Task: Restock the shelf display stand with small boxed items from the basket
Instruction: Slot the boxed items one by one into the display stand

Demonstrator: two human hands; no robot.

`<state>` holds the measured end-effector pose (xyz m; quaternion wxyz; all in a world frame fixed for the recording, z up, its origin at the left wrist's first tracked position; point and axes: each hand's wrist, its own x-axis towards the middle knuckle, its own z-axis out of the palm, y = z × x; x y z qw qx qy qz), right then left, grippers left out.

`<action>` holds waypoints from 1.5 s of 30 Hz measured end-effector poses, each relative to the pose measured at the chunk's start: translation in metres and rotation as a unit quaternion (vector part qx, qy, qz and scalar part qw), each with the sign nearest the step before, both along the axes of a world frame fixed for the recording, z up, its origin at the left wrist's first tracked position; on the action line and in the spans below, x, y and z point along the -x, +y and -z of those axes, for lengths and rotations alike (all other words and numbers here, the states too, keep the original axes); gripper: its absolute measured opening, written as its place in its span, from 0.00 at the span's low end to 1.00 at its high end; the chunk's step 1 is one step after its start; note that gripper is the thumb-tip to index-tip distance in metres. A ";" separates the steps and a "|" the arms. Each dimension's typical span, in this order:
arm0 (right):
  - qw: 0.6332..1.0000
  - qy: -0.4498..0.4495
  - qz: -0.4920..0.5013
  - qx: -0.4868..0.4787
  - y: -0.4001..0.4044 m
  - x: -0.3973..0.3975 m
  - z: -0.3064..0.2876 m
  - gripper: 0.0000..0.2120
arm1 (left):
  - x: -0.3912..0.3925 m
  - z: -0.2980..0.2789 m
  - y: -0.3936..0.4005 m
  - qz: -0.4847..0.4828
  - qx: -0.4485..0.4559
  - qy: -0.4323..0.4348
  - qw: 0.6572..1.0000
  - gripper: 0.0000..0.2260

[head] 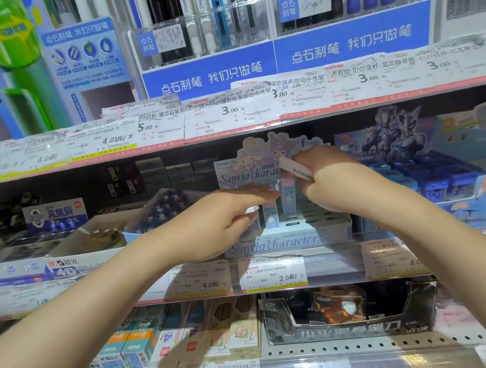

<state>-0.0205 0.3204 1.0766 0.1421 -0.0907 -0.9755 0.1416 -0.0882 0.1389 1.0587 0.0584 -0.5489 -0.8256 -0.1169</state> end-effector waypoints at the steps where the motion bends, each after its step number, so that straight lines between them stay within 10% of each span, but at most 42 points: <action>1: 1.000 0.004 -0.001 0.001 0.000 0.000 0.000 0.10 | 0.001 -0.001 0.000 0.001 0.005 -0.004 1.000 0.19; 22: 0.998 -0.013 -0.066 -0.001 0.007 -0.012 -0.002 0.07 | 0.003 -0.002 -0.001 -0.019 0.007 -0.022 1.000 0.19; 26: 0.968 0.105 -0.075 0.214 0.019 -0.021 0.002 0.08 | -0.017 0.000 0.002 0.002 -0.147 -0.019 0.989 0.13; 31: 0.908 0.088 -0.119 0.392 0.016 -0.039 0.011 0.09 | -0.047 0.002 0.014 -0.038 -0.448 -0.313 0.836 0.15; 36: 0.841 0.100 -0.222 0.483 -0.007 -0.060 0.008 0.08 | -0.053 -0.002 0.014 -0.010 -0.442 -0.649 0.619 0.13; 45: 0.862 0.196 -0.217 0.414 -0.018 -0.055 0.022 0.02 | -0.056 -0.006 0.014 0.017 -0.461 -0.712 0.530 0.07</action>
